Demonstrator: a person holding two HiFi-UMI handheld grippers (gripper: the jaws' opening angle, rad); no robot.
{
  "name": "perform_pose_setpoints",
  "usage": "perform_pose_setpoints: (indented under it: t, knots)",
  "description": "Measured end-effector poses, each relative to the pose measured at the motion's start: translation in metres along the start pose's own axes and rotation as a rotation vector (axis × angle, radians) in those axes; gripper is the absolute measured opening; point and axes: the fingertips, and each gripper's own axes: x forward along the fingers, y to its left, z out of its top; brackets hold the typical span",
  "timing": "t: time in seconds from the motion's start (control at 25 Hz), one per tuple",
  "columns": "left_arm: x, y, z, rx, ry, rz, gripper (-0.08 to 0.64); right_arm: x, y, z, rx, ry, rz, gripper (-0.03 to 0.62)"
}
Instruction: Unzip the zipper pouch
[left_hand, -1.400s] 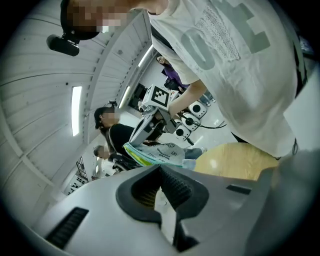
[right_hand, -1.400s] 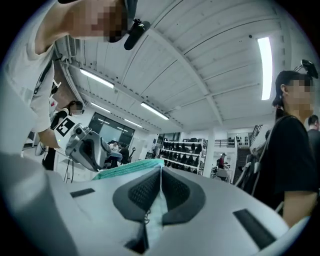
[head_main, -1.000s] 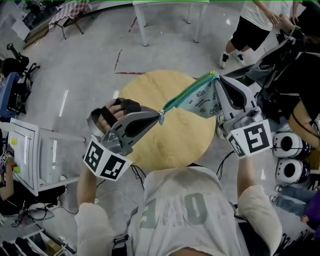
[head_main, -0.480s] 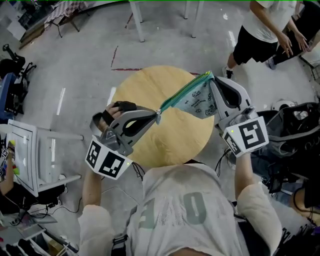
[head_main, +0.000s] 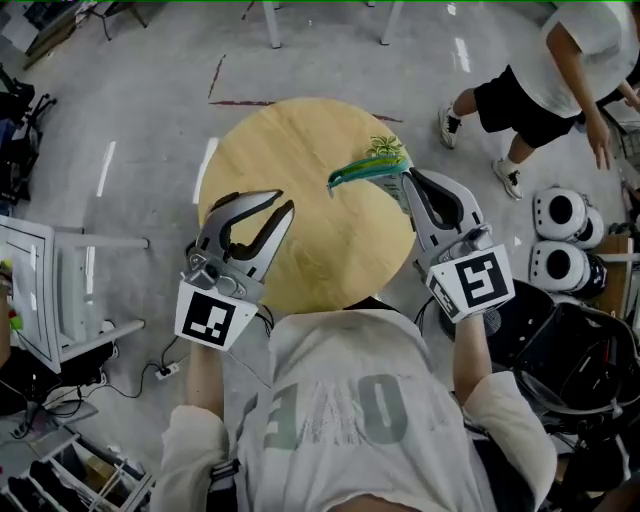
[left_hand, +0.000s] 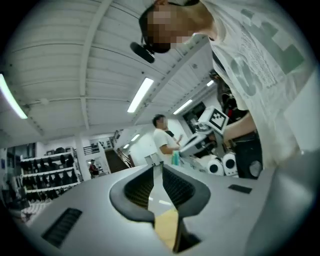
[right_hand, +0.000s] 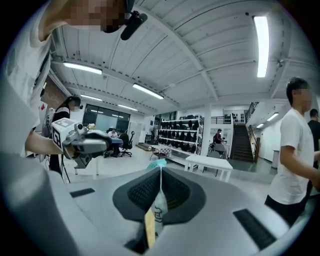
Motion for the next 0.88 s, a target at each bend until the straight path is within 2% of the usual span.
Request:
perform_pose_setpoints:
  t: [0.08,0.2,0.32,0.48,0.6,0.76,0.88]
  knots:
    - [-0.016,0.02,0.011,-0.09,-0.058,0.128,0.029,-0.004,0.013,-0.011,0.031,0.036,-0.003,0.032]
    - [-0.032,0.053,0.027,-0.172,-0.177,0.296,0.029,-0.003,0.029,-0.027,0.1,0.076,0.011,0.032]
    - [-0.041,0.074,0.03,-0.225,-0.252,0.404,0.028,0.008,0.047,-0.05,0.263,0.095,0.062,0.032]
    - [-0.043,0.074,0.022,-0.249,-0.24,0.433,0.028,0.034,0.071,-0.102,0.521,0.15,0.145,0.032]
    - [-0.045,0.072,0.016,-0.261,-0.228,0.443,0.028,0.054,0.078,-0.149,0.635,0.216,0.149,0.034]
    - [-0.055,0.079,0.011,-0.287,-0.239,0.475,0.028,0.078,0.075,-0.198,0.708,0.288,0.107,0.034]
    - [-0.06,0.082,0.007,-0.286,-0.233,0.49,0.028,0.09,0.063,-0.224,0.698,0.338,0.051,0.034]
